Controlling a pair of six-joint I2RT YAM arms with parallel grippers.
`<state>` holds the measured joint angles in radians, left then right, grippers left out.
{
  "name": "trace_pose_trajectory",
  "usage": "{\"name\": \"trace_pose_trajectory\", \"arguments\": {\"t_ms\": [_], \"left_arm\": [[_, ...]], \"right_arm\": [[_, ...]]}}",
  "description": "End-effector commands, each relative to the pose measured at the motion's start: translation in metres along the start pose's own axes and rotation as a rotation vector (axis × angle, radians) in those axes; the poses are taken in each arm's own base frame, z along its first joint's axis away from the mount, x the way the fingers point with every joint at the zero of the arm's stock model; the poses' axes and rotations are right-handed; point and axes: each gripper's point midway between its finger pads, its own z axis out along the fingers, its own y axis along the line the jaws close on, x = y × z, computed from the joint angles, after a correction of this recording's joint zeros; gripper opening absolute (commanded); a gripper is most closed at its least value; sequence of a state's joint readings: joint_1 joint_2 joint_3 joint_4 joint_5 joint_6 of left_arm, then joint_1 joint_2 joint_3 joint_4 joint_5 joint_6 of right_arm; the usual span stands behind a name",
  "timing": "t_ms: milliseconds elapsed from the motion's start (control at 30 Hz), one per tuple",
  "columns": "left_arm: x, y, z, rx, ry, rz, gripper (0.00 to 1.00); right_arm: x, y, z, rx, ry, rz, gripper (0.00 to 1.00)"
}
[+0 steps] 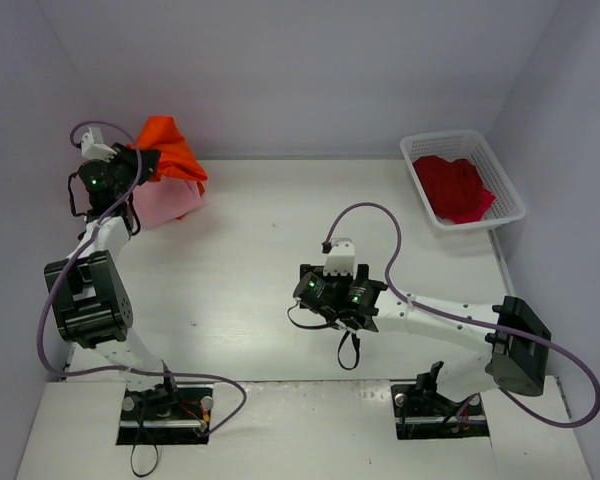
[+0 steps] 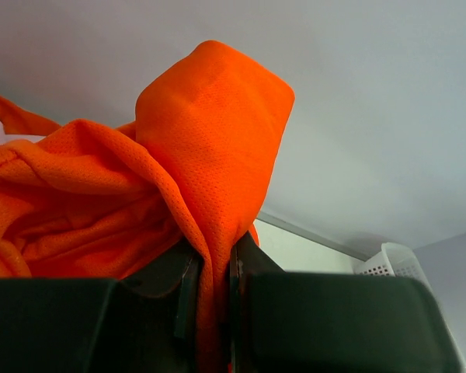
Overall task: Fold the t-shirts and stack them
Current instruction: Put the neatly folded tshirt into the corner of the board with the left arm
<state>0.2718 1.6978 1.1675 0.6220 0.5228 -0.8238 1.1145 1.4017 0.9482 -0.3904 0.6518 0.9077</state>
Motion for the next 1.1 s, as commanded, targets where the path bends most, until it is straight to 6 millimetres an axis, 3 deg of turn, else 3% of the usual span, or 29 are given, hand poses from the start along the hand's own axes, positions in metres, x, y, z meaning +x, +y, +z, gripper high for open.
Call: {"name": "trace_pose_trajectory", "arguments": {"t_ms": [0,233,433,533,600,767,900,1067], "left_arm": [[-0.053,-0.043,0.002,0.136,-0.118,0.060,0.00],[-0.067,-0.042,0.019,0.150,-0.135,0.071,0.00],[-0.092,-0.061,0.031,0.190,-0.152,0.105,0.00],[-0.095,-0.056,0.033,0.167,-0.155,0.120,0.00],[-0.092,-0.048,0.033,0.151,-0.156,0.114,0.00],[-0.069,0.005,0.037,0.073,-0.157,0.024,0.00],[-0.034,0.048,0.044,0.045,-0.121,-0.182,0.00],[0.002,0.082,0.051,0.027,-0.078,-0.313,0.00]], "right_arm": [[-0.013,-0.011,-0.007,0.024,-0.061,0.016,1.00],[-0.013,-0.016,-0.004,0.041,-0.063,0.013,1.00],[-0.011,-0.020,0.000,0.060,-0.059,0.003,1.00],[-0.009,-0.020,0.002,0.065,-0.056,0.005,1.00],[-0.008,-0.020,0.003,0.069,-0.054,0.001,1.00],[-0.007,-0.021,0.004,0.068,-0.048,0.001,1.00],[-0.005,-0.026,-0.001,0.057,-0.048,0.019,1.00],[-0.010,-0.031,-0.011,0.022,-0.063,0.061,1.00]]}}
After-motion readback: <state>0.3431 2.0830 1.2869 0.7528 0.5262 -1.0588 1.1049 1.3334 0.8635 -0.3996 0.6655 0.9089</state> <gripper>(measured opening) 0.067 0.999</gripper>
